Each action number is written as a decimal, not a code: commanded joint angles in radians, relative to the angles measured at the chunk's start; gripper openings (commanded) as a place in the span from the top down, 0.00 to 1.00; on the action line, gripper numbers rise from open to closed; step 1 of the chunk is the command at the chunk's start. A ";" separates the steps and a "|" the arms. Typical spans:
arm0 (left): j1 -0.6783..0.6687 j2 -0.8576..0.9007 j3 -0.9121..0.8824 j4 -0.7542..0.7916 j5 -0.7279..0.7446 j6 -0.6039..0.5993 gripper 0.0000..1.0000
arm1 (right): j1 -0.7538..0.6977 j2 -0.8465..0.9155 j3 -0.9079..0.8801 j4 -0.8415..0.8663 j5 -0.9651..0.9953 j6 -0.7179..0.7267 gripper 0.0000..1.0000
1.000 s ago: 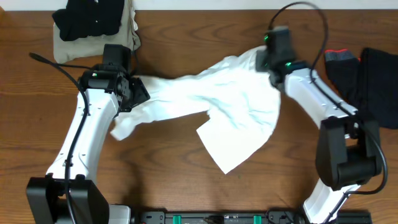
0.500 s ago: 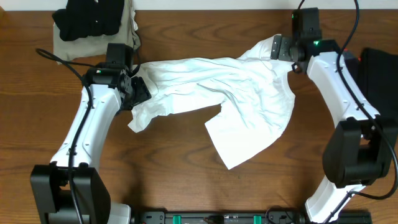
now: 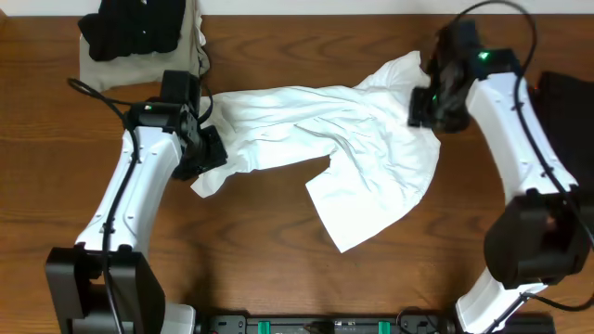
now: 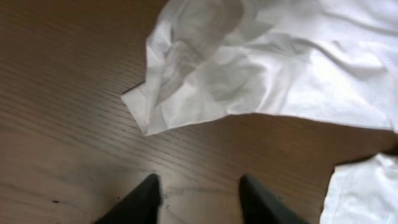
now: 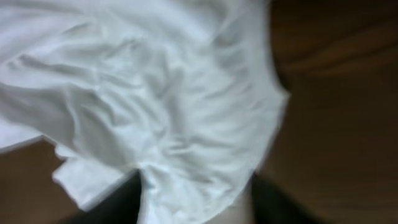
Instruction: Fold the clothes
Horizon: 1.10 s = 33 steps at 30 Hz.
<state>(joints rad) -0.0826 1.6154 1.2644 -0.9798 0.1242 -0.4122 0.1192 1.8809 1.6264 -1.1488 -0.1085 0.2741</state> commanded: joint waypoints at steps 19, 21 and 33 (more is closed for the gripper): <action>-0.047 0.243 -0.009 0.079 0.020 0.009 0.94 | 0.308 -0.006 -0.351 0.174 -0.194 0.089 0.99; -0.047 0.252 -0.009 0.101 -0.002 0.007 0.94 | 0.319 -0.006 -0.365 0.188 -0.186 0.090 0.99; -0.045 0.261 -0.013 0.134 -0.178 -0.061 0.94 | 0.327 -0.006 -0.426 0.266 -0.179 0.137 0.99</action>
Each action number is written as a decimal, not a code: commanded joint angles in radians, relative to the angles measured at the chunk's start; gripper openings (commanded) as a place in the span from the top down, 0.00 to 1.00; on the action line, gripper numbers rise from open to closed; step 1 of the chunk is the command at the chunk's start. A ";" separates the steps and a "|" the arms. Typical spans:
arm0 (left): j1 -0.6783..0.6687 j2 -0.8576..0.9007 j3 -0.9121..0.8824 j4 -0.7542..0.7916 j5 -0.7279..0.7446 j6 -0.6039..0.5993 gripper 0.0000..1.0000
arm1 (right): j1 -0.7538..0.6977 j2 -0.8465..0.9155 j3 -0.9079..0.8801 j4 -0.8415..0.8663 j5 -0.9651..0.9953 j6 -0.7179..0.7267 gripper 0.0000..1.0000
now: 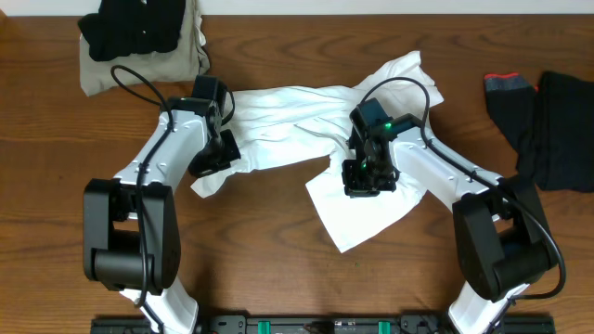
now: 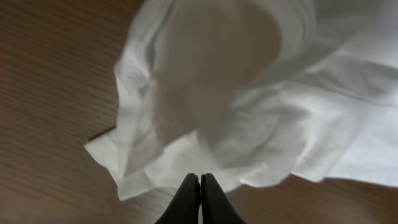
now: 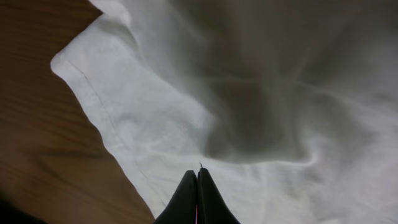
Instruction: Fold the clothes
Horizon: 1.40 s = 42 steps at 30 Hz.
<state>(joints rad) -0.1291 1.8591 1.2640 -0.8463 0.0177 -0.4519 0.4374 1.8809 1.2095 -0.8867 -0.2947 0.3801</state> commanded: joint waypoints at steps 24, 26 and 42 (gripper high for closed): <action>0.002 0.088 -0.068 0.045 -0.093 -0.040 0.94 | 0.009 -0.006 -0.047 0.004 0.047 0.034 0.96; 0.002 0.088 -0.068 0.045 -0.093 -0.039 0.94 | 0.009 -0.006 -0.047 0.004 0.055 0.035 0.96; 0.002 0.088 -0.068 0.045 -0.093 -0.039 0.94 | 0.007 0.014 -0.098 0.046 0.089 0.035 0.99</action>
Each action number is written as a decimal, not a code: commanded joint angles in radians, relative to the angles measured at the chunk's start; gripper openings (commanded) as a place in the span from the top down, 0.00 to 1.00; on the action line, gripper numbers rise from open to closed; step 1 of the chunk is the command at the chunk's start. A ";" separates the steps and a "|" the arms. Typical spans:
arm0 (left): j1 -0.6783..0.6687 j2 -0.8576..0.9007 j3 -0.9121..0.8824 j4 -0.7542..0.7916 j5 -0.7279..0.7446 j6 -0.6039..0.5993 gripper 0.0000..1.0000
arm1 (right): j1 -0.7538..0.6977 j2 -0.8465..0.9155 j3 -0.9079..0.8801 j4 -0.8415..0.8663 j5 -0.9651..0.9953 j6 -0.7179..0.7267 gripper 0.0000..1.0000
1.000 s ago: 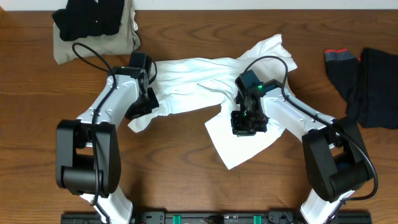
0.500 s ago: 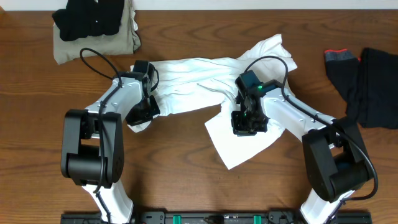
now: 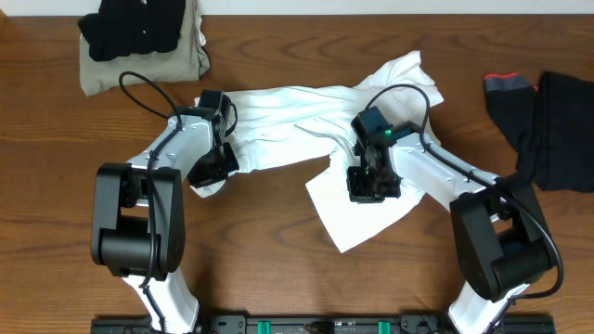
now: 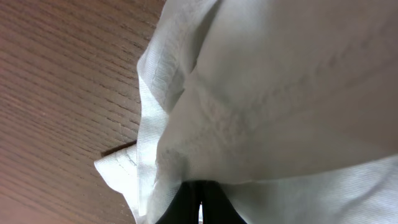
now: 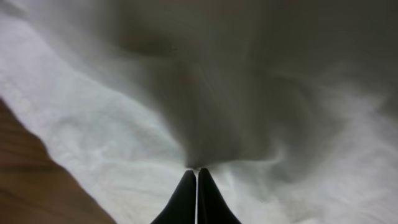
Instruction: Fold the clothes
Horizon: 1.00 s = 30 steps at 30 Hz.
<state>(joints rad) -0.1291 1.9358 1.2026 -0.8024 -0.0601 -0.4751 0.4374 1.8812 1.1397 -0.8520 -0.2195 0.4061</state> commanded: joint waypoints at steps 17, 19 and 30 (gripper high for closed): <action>0.014 0.011 -0.006 -0.078 -0.069 -0.015 0.94 | -0.061 0.013 -0.044 -0.092 0.119 0.095 0.99; 0.037 0.011 -0.006 -0.100 -0.069 -0.016 0.94 | -0.090 0.013 -0.044 -0.104 0.130 0.095 0.99; 0.246 0.011 -0.008 -0.164 -0.059 -0.011 0.94 | -0.328 0.013 -0.044 -0.124 0.141 0.095 0.99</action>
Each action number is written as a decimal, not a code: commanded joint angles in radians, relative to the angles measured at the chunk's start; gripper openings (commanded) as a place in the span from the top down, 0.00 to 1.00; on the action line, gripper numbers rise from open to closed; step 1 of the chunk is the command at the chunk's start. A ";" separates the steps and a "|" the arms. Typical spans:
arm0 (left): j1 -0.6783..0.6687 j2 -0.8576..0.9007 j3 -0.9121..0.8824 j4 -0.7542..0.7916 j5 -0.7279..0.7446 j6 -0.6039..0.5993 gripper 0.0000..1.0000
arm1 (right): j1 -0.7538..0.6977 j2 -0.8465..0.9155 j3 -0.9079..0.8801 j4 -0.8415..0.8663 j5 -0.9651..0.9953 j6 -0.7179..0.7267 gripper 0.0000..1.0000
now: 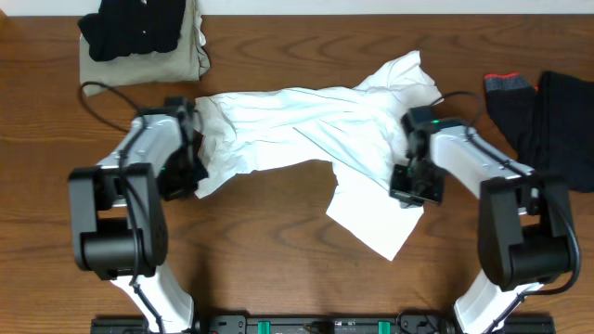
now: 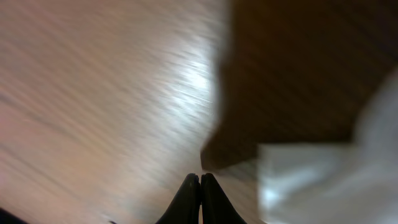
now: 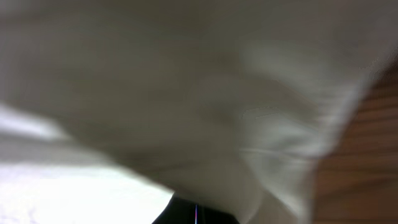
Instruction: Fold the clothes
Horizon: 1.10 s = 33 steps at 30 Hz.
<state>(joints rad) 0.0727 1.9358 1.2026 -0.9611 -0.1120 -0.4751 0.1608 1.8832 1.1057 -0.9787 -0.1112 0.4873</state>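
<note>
A crumpled white shirt (image 1: 306,121) lies spread across the middle of the wooden table (image 1: 278,269). My left gripper (image 1: 178,178) sits at the shirt's left end. In the blurred left wrist view its fingers (image 2: 200,180) are pressed together over bare wood, no cloth shows between them, and the white cloth (image 2: 323,180) is to their right. My right gripper (image 1: 415,184) is at the right side of the shirt's lower flap (image 1: 376,223). In the right wrist view the cloth (image 3: 186,93) drapes over its dark tips (image 3: 196,216), which are shut on it.
A stack of black clothes on a beige cloth (image 1: 139,32) sits at the back left. Dark garments (image 1: 561,102) and a dark piece with a red edge (image 1: 509,85) lie at the right edge.
The left gripper is further left, beside the shirt's edge instead of under its cloth, and the shirt's left end reaches further left. The right gripper has moved right with the lower flap.
First both grippers were open, left by the sleeve corner and right at the shirt's back right. Then both were shut on the cloth, the right at the lower flap. Now they stand further apart and the shirt is stretched wider.
</note>
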 commanded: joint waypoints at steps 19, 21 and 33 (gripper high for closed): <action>0.102 -0.171 -0.007 -0.025 0.243 0.090 0.94 | -0.317 0.011 0.039 0.045 0.059 -0.002 0.99; 0.085 -0.224 -0.007 -0.042 0.337 0.141 0.94 | -0.346 0.011 0.059 0.033 0.058 -0.002 0.99; -0.282 -0.284 -0.008 -0.011 0.473 0.053 0.94 | -0.335 0.011 0.076 0.017 0.050 -0.023 0.99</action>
<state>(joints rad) -0.1520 1.6310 1.1995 -0.9859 0.3363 -0.3702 -0.1913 1.8858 1.1652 -0.9607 -0.0704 0.4843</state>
